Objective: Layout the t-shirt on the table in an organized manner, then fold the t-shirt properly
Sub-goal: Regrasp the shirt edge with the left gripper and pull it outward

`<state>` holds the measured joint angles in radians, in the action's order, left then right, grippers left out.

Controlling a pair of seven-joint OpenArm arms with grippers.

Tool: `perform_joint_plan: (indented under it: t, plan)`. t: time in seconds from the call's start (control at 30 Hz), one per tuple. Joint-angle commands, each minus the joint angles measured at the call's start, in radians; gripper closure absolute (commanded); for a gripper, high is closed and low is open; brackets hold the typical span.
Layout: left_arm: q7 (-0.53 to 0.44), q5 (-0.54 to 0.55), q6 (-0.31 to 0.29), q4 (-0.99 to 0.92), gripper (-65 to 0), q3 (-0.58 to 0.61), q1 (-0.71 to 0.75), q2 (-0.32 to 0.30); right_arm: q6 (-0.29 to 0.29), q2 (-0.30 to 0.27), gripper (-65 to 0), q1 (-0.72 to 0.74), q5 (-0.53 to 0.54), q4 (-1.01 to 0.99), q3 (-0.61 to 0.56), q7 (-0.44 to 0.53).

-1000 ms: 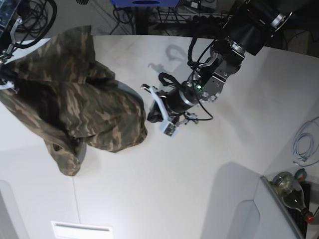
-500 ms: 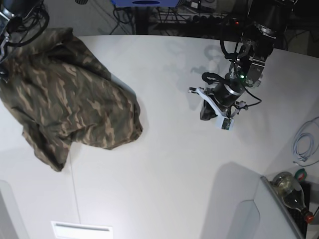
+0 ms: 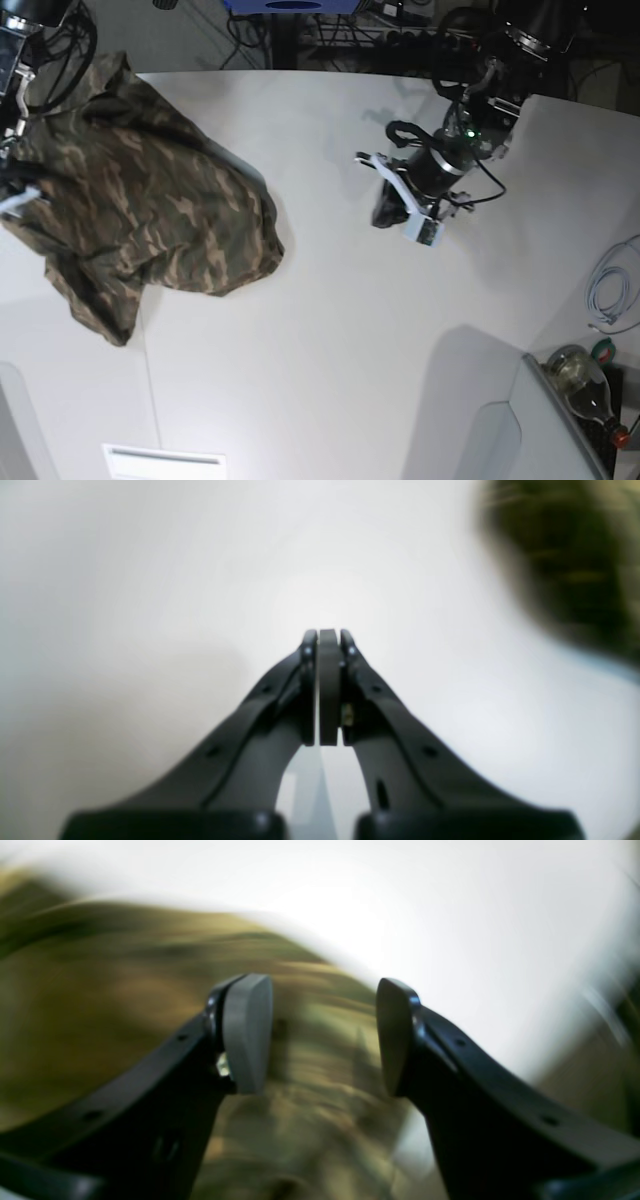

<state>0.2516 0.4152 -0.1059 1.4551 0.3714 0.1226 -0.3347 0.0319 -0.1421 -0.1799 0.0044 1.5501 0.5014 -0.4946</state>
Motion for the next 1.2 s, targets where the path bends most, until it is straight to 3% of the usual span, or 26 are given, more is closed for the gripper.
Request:
perform_joint_plan:
  t: [0.0,0.1,0.17,0.2,0.3,0.37,0.53,0.6,0.67,0.73,0.8,0.9,1.03,1.17]
  plan:
    - [-0.024,0.003,-0.013,0.046,-1.3,0.033,-0.008,0.004,0.035,-0.038,-27.5,0.03,-0.007,-0.001,-0.025,0.021]
    - [-0.022,0.003,-0.013,0.089,-1.3,0.137,-0.044,0.055,0.17,-0.058,-13.2,0.118,-0.008,-0.104,-0.096,0.02]
    - [0.001,0.004,-0.013,0.072,-3.9,0.206,-0.08,0.093,0.207,-0.06,-1.8,0.191,-0.008,-0.207,-0.1,0.02]
    - [0.035,0.004,-0.013,0.052,-8.4,0.24,-0.11,0.116,0.211,-0.061,0.0,0.234,-0.008,-0.274,-0.1,0.02]
    - [0.119,0.004,-0.013,-0.018,-28.1,0.324,-0.188,0.19,0.214,-0.083,-0.6,0.316,-0.008,-0.44,-0.106,0.02]
    - [0.139,0.004,-0.016,-0.047,-38.0,0.37,-0.225,0.234,0.214,-0.093,-0.3,0.339,-0.008,-0.495,-0.108,0.02]
    - [0.139,-0.003,-0.016,-0.221,-38.8,0.455,-0.331,0.329,0.208,-0.101,-0.2,0.382,-0.008,-0.56,-0.1,0.023]
    - [0.137,-0.003,-0.016,-0.356,-38.8,0.486,-0.381,0.377,0.205,-0.13,-0.3,0.42,-0.008,-0.636,-0.1,0.043]
    - [0.137,-0.003,-0.016,-0.469,-38.8,0.507,-0.42,0.405,0.164,-0.153,-0.5,0.468,-0.008,-0.755,-0.1,0.119]
    - [0.136,-0.003,-0.016,-0.506,-38.8,0.502,-0.423,0.405,0.087,-0.184,-0.6,0.506,-0.008,-0.873,-0.1,0.201]
    - [0.136,-0.003,-0.016,-0.511,-38.8,0.492,-0.423,0.375,-0.011,-0.216,-0.5,0.558,-0.004,-1.009,-0.1,0.281]
    - [0.134,-0.003,-0.016,-0.511,-38.8,0.424,-0.43,0.326,-0.094,-0.251,-0.5,0.626,-0.004,-1.17,-0.1,0.383]
    - [0.134,-0.003,-0.016,-0.514,-38.8,0.269,-0.464,0.276,-0.168,-0.248,-0.5,0.649,-0.004,-1.198,-0.1,0.446]
    - [0.133,-0.003,-0.016,-0.569,-38.8,0.162,-0.561,0.257,-0.174,-0.182,-0.3,0.65,-0.007,-1.118,-0.108,0.451]
